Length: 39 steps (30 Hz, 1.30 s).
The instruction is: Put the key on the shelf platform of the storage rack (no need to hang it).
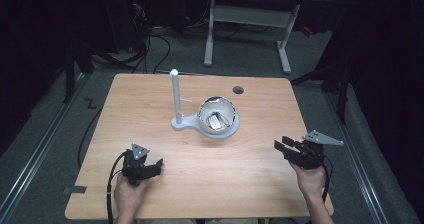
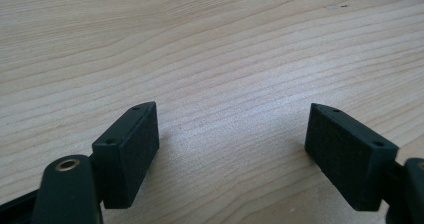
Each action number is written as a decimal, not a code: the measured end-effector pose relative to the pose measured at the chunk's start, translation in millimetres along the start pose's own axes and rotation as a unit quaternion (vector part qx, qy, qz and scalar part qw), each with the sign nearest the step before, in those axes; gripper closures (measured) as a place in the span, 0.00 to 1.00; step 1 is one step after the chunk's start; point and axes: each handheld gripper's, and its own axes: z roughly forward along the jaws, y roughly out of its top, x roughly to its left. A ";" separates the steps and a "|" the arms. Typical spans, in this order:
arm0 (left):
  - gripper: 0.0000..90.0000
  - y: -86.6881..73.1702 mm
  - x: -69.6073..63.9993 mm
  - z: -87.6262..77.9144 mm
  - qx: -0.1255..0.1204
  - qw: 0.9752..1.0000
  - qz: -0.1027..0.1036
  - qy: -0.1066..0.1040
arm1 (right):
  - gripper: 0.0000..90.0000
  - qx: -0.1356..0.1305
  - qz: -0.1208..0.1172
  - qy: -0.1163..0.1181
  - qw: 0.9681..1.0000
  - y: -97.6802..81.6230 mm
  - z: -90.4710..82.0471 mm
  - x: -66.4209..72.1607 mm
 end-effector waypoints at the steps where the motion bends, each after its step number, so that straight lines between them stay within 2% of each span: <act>1: 0.24 0.0 0.0 0.0 0.000 1.000 0.000 0.000 | 0.63 0.000 0.002 0.002 1.000 -2.0 0.9 0.5; 22: 0.24 0.0 0.0 0.0 0.000 1.000 0.000 0.000 | 0.63 0.018 0.016 0.020 1.000 -27.4 12.5 10.2; 30: 0.24 0.0 0.0 0.0 0.000 1.000 0.000 0.000 | 0.63 0.026 0.018 0.038 0.999 -35.7 24.0 18.0; 39: 0.24 0.0 -0.1 -0.1 0.000 1.000 0.000 0.000 | 0.63 0.038 0.011 0.042 0.998 -43.1 36.0 25.0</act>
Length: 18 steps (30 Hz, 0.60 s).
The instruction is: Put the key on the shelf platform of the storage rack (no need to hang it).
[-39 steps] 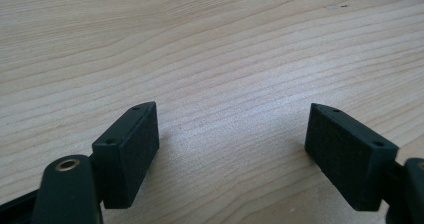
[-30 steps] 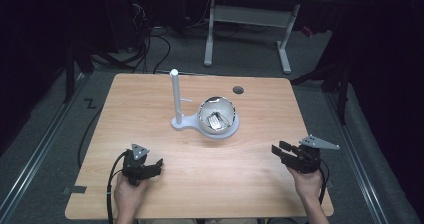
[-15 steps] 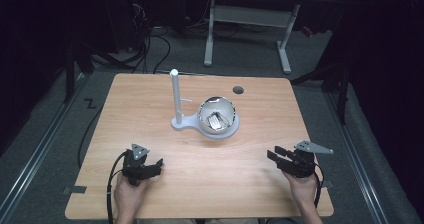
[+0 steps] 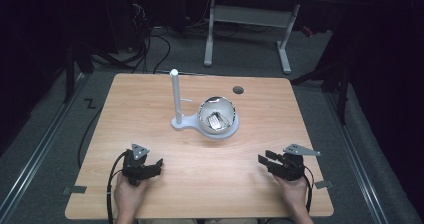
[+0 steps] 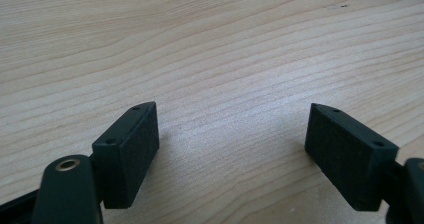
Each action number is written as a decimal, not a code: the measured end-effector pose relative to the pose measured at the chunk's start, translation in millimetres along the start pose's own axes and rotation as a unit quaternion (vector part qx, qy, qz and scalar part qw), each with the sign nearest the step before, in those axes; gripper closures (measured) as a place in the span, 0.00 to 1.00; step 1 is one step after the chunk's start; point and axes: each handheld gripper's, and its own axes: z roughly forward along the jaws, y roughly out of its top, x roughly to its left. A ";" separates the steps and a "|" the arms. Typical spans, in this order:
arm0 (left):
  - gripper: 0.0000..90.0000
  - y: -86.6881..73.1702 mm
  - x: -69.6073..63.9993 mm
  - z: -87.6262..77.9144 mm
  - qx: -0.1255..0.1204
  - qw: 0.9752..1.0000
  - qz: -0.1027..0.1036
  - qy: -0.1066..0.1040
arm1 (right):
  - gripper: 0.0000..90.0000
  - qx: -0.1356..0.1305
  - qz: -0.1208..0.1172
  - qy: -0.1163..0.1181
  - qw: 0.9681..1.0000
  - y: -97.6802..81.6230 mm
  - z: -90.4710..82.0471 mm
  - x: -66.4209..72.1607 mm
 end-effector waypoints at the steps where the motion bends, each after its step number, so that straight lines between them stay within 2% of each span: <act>1: 0.24 0.0 0.0 0.0 0.000 1.000 0.000 0.000 | 0.63 0.003 0.003 0.000 1.000 -0.6 0.9 0.6; 9: 0.24 0.0 0.0 0.0 0.000 1.000 0.000 0.000 | 0.63 0.012 -0.010 -0.007 1.000 -7.4 12.5 3.2; 18: 0.24 0.0 0.0 0.0 0.000 1.000 0.000 0.000 | 0.60 0.032 -0.032 -0.033 0.998 -15.1 25.4 6.5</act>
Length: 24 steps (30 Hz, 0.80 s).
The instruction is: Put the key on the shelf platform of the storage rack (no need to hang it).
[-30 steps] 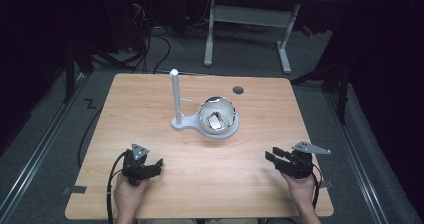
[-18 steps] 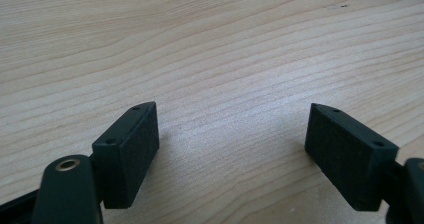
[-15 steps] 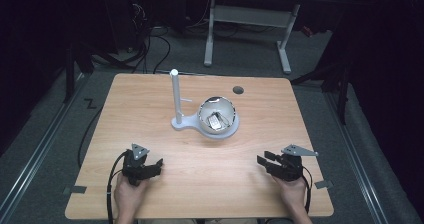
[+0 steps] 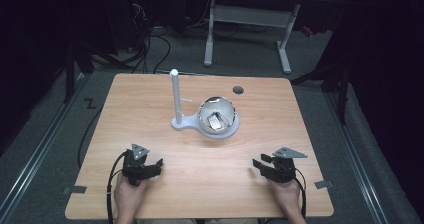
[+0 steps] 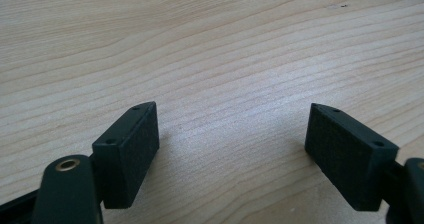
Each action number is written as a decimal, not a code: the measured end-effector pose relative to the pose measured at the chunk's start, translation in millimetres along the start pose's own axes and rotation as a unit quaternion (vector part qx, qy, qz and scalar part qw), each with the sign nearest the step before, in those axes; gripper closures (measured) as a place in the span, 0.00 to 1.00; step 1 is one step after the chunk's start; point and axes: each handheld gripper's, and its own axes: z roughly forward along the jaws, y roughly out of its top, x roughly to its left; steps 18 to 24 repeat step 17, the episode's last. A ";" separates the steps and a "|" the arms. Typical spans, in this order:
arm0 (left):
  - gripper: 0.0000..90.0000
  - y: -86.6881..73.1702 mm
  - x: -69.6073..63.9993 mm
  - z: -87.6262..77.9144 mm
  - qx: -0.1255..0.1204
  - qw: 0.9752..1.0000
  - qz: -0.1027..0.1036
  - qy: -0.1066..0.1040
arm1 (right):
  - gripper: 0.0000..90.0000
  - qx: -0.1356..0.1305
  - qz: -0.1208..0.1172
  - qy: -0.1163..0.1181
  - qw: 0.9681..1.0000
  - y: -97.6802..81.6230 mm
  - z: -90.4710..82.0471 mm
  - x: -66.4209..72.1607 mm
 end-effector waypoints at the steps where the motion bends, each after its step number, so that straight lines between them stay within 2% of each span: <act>1: 0.24 0.0 0.0 0.0 0.000 1.000 0.000 0.000 | 0.60 0.003 -0.001 -0.002 1.000 -0.6 1.0 0.6; 7: 0.24 0.0 0.0 0.0 0.000 1.000 0.000 0.000 | 0.56 0.013 -0.015 -0.020 1.000 -2.0 5.3 2.5; 9: 0.24 0.0 -0.1 0.0 0.000 1.000 0.000 0.000 | 0.53 0.030 -0.031 -0.032 0.999 -1.2 8.0 4.3; 11: 0.24 -0.1 0.0 0.0 0.000 1.000 0.000 0.000 | 0.51 0.033 -0.058 -0.043 0.997 -1.0 9.8 7.9; 12: 0.24 0.0 0.0 -0.1 0.000 1.000 0.000 0.000 | 0.51 0.034 -0.062 -0.043 0.997 -0.8 10.1 9.3; 24: 0.24 0.0 -0.1 0.0 0.000 1.000 0.000 0.000 | 0.50 0.034 -0.058 -0.040 0.997 -0.7 10.2 8.7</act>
